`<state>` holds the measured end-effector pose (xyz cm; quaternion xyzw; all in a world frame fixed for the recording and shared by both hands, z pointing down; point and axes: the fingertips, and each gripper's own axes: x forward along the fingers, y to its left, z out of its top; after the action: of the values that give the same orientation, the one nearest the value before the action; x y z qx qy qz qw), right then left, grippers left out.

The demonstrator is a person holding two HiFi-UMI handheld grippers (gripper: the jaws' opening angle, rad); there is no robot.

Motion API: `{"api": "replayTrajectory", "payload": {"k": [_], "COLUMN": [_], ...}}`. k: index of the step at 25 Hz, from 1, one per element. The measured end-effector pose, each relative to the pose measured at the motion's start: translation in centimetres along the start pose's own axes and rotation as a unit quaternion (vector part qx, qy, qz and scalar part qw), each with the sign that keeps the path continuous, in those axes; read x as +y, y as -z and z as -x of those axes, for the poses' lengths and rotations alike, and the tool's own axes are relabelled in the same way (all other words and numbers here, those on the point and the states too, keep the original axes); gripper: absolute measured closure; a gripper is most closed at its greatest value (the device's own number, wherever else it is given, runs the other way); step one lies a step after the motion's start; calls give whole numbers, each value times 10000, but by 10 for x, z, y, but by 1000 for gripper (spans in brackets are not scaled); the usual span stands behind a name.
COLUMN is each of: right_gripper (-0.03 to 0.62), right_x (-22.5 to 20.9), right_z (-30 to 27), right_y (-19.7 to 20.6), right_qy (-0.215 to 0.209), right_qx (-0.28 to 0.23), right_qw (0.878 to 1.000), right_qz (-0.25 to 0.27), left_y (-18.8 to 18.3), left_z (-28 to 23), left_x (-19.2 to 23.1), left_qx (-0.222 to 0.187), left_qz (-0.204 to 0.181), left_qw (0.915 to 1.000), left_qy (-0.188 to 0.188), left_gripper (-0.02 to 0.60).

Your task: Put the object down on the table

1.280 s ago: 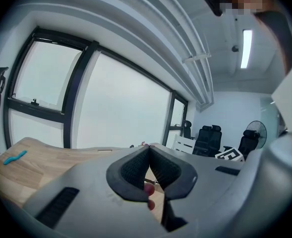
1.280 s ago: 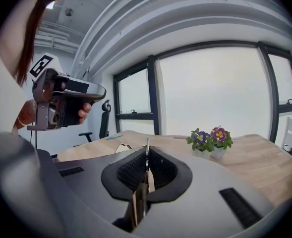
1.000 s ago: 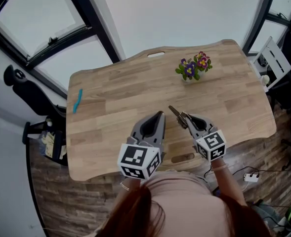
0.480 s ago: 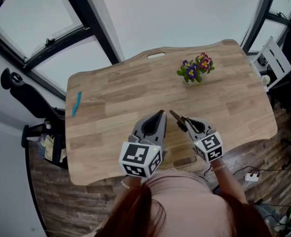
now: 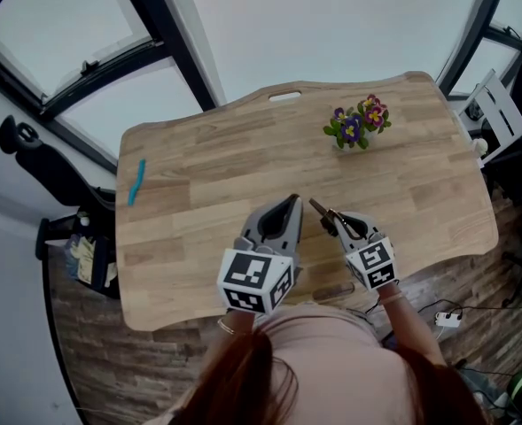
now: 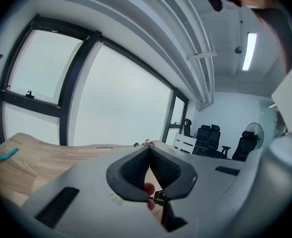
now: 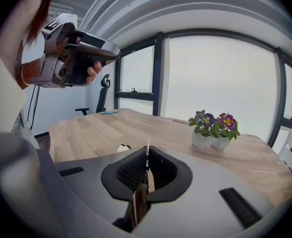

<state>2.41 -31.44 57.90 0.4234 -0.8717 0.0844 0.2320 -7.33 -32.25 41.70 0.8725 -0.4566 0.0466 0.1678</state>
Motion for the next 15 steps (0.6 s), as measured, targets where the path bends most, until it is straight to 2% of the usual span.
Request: {"api": "replayTrajectory", "payload": {"k": [6, 15], "right_gripper": [592, 592], "right_x": [2, -1], "right_z": [-10, -22], "right_y": [12, 29], "right_qy": [-58, -49], "right_qx": [200, 421], "right_qw": [9993, 9980], "right_qz": [305, 477], "left_y": [5, 12], "left_z": [-3, -11], "left_x": [6, 15], "left_qx": [37, 111], "left_qz": [98, 257], "left_qw": [9999, 9995], "left_qy": [-60, -137], "left_gripper": [580, 580]}}
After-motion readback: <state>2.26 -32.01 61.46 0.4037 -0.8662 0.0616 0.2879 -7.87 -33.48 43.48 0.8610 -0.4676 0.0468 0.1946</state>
